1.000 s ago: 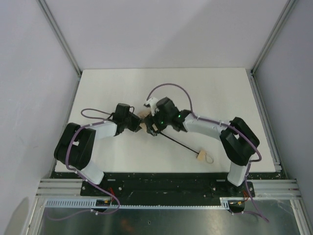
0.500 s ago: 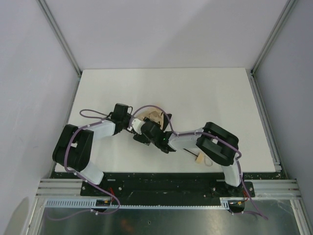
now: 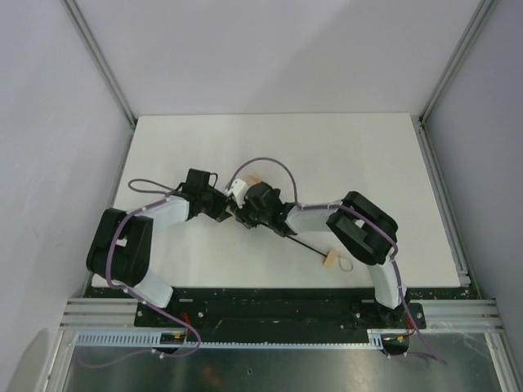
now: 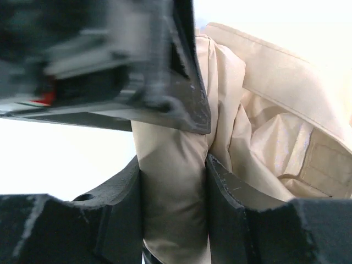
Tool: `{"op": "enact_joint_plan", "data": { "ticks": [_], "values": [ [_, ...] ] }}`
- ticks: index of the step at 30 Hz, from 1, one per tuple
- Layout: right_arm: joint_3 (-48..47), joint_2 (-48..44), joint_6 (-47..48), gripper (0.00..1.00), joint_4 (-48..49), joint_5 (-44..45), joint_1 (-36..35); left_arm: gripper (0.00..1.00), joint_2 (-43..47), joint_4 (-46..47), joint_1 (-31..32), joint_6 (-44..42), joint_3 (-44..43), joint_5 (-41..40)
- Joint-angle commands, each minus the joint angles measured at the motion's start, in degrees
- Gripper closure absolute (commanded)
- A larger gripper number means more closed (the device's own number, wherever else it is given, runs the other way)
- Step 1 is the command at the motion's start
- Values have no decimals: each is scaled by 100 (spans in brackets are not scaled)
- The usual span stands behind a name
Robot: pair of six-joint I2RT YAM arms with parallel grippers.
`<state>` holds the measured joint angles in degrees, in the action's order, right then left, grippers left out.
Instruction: Put away the umbrella
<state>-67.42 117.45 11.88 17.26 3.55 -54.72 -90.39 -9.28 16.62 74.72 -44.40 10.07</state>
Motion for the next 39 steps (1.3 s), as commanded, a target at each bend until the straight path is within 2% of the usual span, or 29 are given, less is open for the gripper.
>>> {"op": "enact_joint_plan", "data": {
  "ticks": [1, 3, 5, 10, 13, 17, 22, 31, 36, 37, 39],
  "values": [
    [45, 714, -1471, 100, -1387, -2411, 864, 43, 495, -446, -239, -556, -65, 119],
    [38, 820, -1764, 100, -1439, -3141, 1031, 20, 711, -193, -397, -722, 38, 134],
    [36, 974, -2037, 100, -1370, -3748, 1154, 6, 925, 12, -528, -830, 173, 186],
    [15, 1535, -2914, 100, -815, -5024, 1491, 1, 1279, 789, -712, -843, 694, 672],
    [-15, 1850, -3482, 100, -380, -5482, 1657, 1, 1234, 1396, -691, -597, 971, 1034],
    [-98, 2125, -3954, 100, -52, -5784, 1803, 1, 1060, 1762, -489, -324, 1116, 1090],
    [-204, 2214, -4159, 100, 67, -5901, 1874, 0, 760, 1942, -149, -141, 967, 773],
    [-262, 2171, -4306, 100, 166, -6062, 1917, 2, 139, 2096, -107, -69, 976, 142],
    [-263, 1993, -4138, 100, -49, -6112, 1897, 16, -386, 2100, -93, -341, 827, -116],
    [-263, 1953, -4087, 100, -109, -6112, 1887, 20, -455, 2098, -87, -395, 801, -166],
    [-268, 1849, -4002, 100, -232, -6061, 1886, 39, -509, 2099, -82, -506, 795, -271]
  ]
}}
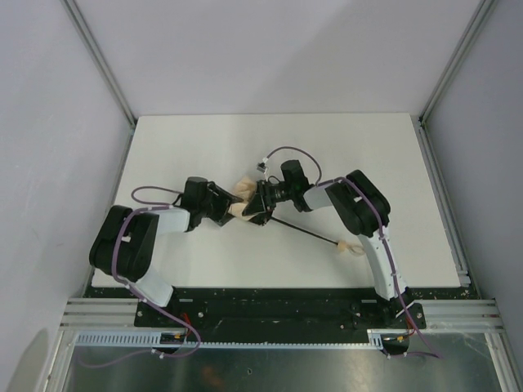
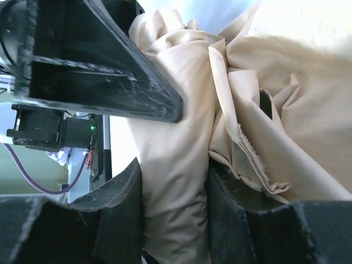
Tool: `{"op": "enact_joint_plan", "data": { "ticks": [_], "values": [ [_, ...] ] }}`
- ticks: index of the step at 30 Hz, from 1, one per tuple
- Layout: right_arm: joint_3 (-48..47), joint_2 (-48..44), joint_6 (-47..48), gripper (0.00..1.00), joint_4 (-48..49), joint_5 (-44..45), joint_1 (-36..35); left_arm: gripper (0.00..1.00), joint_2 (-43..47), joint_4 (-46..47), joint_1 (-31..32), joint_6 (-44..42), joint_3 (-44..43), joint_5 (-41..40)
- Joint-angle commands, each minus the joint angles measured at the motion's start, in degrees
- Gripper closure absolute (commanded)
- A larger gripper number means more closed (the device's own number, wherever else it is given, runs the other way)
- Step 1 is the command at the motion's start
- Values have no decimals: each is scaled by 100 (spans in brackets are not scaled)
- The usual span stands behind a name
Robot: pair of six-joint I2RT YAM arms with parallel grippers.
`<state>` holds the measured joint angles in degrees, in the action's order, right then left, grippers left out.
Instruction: Put away the umbrella
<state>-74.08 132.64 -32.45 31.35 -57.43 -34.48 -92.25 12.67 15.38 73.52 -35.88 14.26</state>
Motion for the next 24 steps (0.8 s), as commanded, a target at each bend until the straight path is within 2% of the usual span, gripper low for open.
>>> {"op": "enact_joint_plan", "data": {
  "ticks": [1, 3, 4, 6, 8, 9, 13, 15, 19, 24],
  "values": [
    [397, 270, 475, 100, -1698, 77, -142, 50, -300, -96, 44, -450, -23, -729],
    [354, 141, 597, 100, -1875, 198, -152, 80, -205, -106, 40, -509, 68, -782],
    [304, 74, 686, 100, -2013, 290, -158, 90, -170, -137, 29, -520, 101, -787],
    [126, -64, 928, 100, -2472, 545, -169, 97, -160, -220, 8, -535, 93, -704],
    [-90, -256, 1220, 96, -3053, 866, -177, 99, -186, -365, 7, -534, 33, -589],
    [-173, -406, 1367, 88, -3314, 1107, -192, 100, -196, -456, 12, -520, -4, -533],
    [-269, -1220, 2080, 44, -3995, 2499, -455, 100, -159, -864, 34, -502, -113, -388],
    [-268, -1598, 2494, 30, -4093, 3310, -742, 100, -117, -1102, 35, -460, -187, -318],
    [-251, -1902, 3369, 22, -3856, 5205, -1533, 100, -126, -1723, 36, -465, -441, -202],
    [-343, -1657, 4001, 20, -3665, 6881, -2117, 100, -224, -2144, 36, -428, -624, -17]
  ]
}}
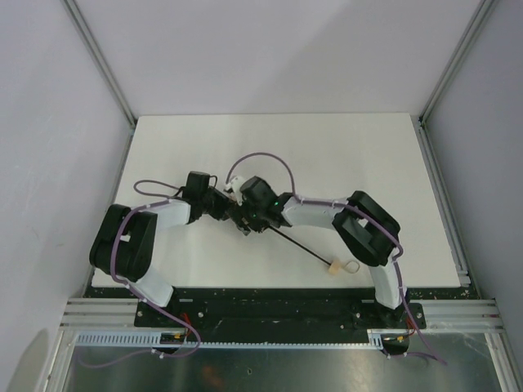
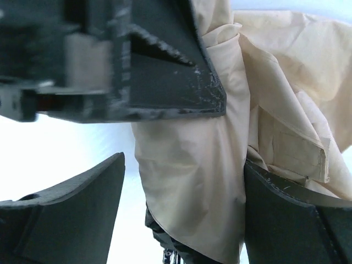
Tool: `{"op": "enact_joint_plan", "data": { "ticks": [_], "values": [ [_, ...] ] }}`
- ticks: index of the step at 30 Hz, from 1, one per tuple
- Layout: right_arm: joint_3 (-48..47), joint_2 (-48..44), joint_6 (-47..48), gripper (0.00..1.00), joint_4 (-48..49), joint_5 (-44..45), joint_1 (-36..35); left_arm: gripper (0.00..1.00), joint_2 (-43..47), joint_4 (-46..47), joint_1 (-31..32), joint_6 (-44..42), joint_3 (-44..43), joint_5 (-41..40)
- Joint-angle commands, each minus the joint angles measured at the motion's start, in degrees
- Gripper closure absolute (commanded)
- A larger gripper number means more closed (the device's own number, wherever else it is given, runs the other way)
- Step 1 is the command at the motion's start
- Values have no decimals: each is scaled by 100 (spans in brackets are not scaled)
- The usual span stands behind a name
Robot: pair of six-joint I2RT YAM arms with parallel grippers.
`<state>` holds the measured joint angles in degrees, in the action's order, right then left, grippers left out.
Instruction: Put away the umbrella
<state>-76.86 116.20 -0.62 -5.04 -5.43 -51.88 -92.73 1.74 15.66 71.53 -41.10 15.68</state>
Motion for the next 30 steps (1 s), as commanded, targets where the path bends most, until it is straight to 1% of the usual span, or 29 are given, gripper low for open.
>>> {"op": "enact_joint_plan", "data": {
  "ticks": [1, 4, 6, 7, 10, 12, 13, 15, 17, 18, 19, 22, 24, 25, 26, 28, 30],
  "values": [
    [-74, 63, 919, 20, 2, 1894, -451, 100, -180, -1118, 12, -193, -114, -130],
    [-99, 364, 1111, 22, 77, 2266, -574, 100, -184, -1279, 24, -120, -144, -61],
    [-138, 560, 1102, 27, 103, 2275, -586, 100, -167, -1371, 53, -84, -157, -53],
    [-172, 666, 1044, 33, 57, 2253, -573, 100, -145, -1405, 57, -72, -155, -42],
    [-244, 944, 682, 66, -230, 2067, -469, 100, 31, -1493, 60, -117, -158, -51],
    [-172, 1024, 463, 86, -356, 1704, -357, 100, 256, -1536, 49, -195, -169, -117],
    [-93, 1021, 386, 93, -353, 1502, -314, 100, 388, -1549, 41, -233, -178, -148],
    [48, 955, 284, 98, -284, 809, -209, 100, 629, -1570, 20, -292, -212, -156],
    [171, 836, 69, 100, -150, -50, -42, 99, 845, -1573, -25, -412, -295, -18],
    [228, 756, -84, 100, -69, -518, 77, 91, 968, -1568, -62, -517, -364, 68],
    [301, 667, -248, 100, 46, -959, 189, 78, 1121, -1565, -106, -627, -439, 129],
    [562, 277, -807, 100, 362, -2182, 587, 32, 1783, -1563, -289, -1067, -678, 156],
    [687, 9, -1265, 100, 675, -2938, 867, 12, 2298, -1565, -447, -1423, -888, 95],
    [728, -115, -1533, 100, 809, -3289, 1010, 6, 2547, -1568, -514, -1607, -1021, 59],
    [757, -242, -1786, 100, 929, -3605, 1143, 4, 2776, -1565, -561, -1792, -1185, 32],
    [777, -490, -2210, 100, 1100, -4100, 1445, 1, 3063, -1565, -612, -2209, -1547, 25],
    [784, -736, -2604, 100, 1316, -4586, 1763, 1, 3179, -1563, -640, -2504, -1861, 195]
  ]
}}
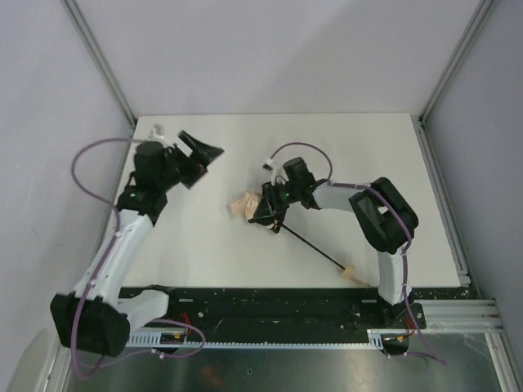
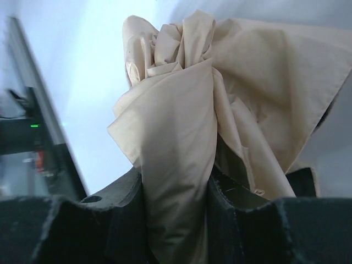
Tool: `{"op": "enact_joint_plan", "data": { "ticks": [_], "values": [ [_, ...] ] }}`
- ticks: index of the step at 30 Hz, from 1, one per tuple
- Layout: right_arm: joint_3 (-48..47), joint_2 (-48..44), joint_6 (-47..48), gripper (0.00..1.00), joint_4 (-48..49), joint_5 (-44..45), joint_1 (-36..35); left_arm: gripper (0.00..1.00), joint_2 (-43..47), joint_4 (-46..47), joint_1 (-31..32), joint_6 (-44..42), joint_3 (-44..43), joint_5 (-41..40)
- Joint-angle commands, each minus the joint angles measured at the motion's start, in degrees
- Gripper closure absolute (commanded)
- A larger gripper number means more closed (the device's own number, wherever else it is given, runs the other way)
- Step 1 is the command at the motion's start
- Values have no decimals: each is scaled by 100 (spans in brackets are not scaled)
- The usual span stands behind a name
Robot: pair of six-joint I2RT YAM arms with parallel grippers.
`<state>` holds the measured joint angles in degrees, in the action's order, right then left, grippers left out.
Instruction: Put away the umbrella
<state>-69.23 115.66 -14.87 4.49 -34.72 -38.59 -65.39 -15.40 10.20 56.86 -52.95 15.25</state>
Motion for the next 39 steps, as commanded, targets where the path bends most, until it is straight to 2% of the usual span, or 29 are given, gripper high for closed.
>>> {"op": "enact_joint_plan", "data": {
  "ticks": [1, 7, 13, 20, 24, 27, 31, 35, 39],
  "values": [
    [23, -811, -1362, 100, 485, -1861, 599, 1, 446, 151, -99, -1147, -815, 394],
    [23, -1561, -2270, 100, 1200, -2715, 1483, 1, 35, 157, -101, -1594, -1231, 1672],
    [24, -2218, -2047, 100, 826, -2939, 1699, 1, -427, 256, 84, -1949, -1146, 2812],
    [19, -2746, -1469, 100, -12, -2803, 1673, 0, -559, 330, 873, -2133, -1038, 2638],
    [23, -2838, -1237, 100, -348, -2679, 1639, 6, -438, 361, 1062, -2153, -957, 2268],
    [23, -2937, -1196, 100, -387, -2622, 1542, 18, -457, 360, 1108, -2120, -878, 1885],
    [21, -3136, -974, 100, -764, -2466, 1350, 42, -645, 308, 1050, -2040, -901, 1562],
    [18, -3384, -360, 100, -1603, -2325, 1358, 65, -350, 268, 523, -1998, -682, 1190],
    [23, -3666, 199, 100, -2465, -2210, 1359, 87, -161, 241, -149, -2089, -530, 1414]
  ]
}}
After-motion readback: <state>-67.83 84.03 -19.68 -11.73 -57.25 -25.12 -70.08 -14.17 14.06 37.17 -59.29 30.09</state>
